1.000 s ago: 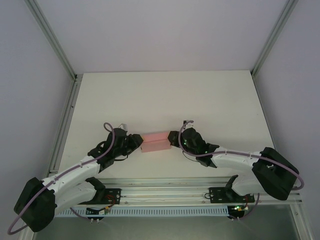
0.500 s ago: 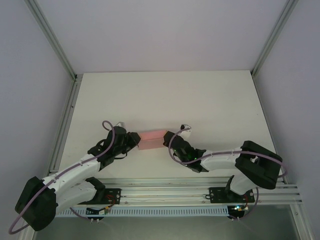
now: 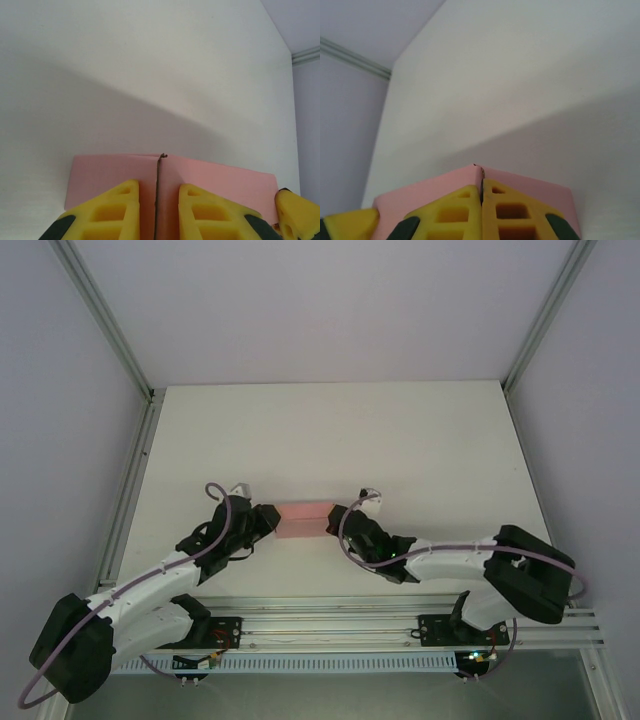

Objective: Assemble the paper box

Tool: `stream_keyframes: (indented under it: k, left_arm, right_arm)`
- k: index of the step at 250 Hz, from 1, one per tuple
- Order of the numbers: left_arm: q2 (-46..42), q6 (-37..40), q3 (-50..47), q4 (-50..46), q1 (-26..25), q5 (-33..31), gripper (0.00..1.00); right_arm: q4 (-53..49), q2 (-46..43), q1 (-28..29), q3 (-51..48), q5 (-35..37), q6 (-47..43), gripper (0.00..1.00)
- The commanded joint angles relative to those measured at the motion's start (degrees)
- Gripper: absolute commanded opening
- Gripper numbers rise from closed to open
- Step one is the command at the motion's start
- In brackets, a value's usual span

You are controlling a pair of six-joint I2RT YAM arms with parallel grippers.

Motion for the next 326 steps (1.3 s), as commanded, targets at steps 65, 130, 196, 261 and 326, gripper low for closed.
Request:
stream_keyframes:
  k: [65,130,196,261,326]
  left_arm:
    - [3.22,6.68,-8.44,-4.48,-1.43,13.42,0.00]
    - [0.64,8.34,-8.31,-2.32,-1.42,14.63,0.00]
    - [-4.31,9.23,-1.08,-8.68,-1.42,11.38,0.09]
    - [1.88,10.47,9.58,-15.24,-1.39,6.56,0.47]
    - [7.78,12.32,14.07,-15.66,-1.31,6.63,0.55]
  right_arm:
    - [-33.59,-4.04,-12.21,3.60,-28.03,-15.53,0.05]
    - [-29.88,-3.31,-12.85,8.20,-30.14,-19.80,0.09]
    - [-32.19,-4.02,-14.83,14.85,-31.08,-20.19,0.25]
    - [-36.91,-0.20,-18.39,25.67,-30.70,-23.87,0.52]
    - [-38.55,0.50,-20.41,30.75,-50.40,-65.73,1.00]
